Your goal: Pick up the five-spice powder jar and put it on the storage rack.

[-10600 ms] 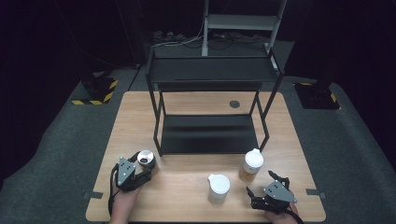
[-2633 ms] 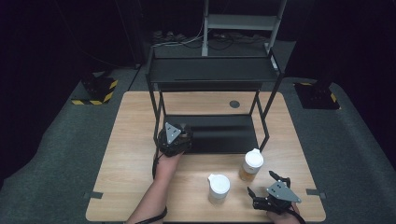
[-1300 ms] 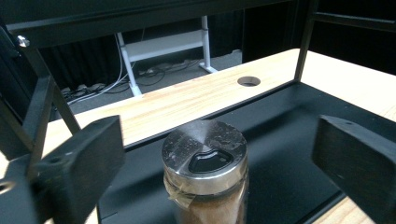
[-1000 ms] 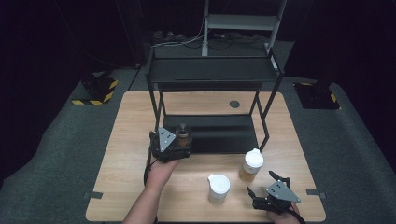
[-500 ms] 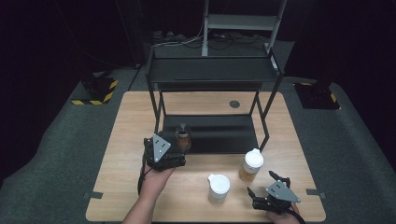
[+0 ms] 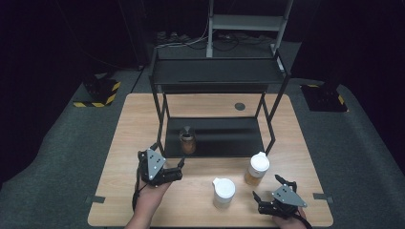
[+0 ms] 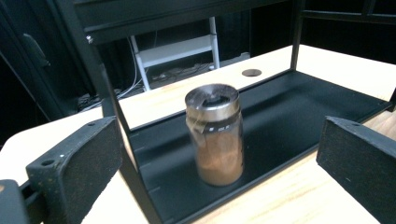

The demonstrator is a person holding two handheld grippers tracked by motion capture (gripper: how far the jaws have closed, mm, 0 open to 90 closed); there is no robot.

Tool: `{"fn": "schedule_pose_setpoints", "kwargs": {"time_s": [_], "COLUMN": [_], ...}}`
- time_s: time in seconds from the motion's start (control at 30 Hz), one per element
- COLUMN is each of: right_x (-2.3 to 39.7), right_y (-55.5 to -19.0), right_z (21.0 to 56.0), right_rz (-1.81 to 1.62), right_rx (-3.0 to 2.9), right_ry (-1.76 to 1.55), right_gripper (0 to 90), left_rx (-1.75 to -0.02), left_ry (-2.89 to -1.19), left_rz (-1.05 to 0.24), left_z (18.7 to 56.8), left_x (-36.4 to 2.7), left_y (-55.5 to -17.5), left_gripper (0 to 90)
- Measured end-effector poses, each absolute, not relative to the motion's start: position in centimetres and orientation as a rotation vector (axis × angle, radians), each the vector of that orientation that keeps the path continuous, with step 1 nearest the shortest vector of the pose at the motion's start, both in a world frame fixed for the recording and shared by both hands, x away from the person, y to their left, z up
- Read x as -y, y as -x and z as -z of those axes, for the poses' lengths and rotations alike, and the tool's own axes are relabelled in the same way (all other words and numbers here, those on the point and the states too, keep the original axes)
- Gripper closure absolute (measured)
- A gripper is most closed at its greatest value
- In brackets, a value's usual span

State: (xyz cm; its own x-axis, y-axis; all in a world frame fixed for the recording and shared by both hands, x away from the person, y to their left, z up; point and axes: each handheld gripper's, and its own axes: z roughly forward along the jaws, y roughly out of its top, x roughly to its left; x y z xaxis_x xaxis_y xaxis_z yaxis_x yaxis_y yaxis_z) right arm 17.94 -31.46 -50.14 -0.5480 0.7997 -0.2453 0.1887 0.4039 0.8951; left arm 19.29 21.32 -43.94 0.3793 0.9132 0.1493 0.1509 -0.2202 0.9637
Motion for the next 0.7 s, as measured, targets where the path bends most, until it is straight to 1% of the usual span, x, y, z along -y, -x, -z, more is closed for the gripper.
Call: {"fn": "schedule_pose_setpoints", "kwargs": {"time_s": [0.23,0.7], "right_x": [31.4,31.2], "right_y": [-17.9,-17.9], "right_z": [50.1,50.1], "right_rz": [-1.135,-1.121], "right_rx": [-1.976,-1.975], "right_ry": [-0.838,-0.836], "right_gripper": [0.0,0.0], "left_rx": [-0.987,-1.05], "left_ry": [-1.656,-1.746], "left_rz": [-0.95,-0.866], "left_z": [45.3,48.6], "left_x": [-22.4,-23.8], "left_y": [-18.0,-16.9], "left_gripper": [0.4,0.4]}}
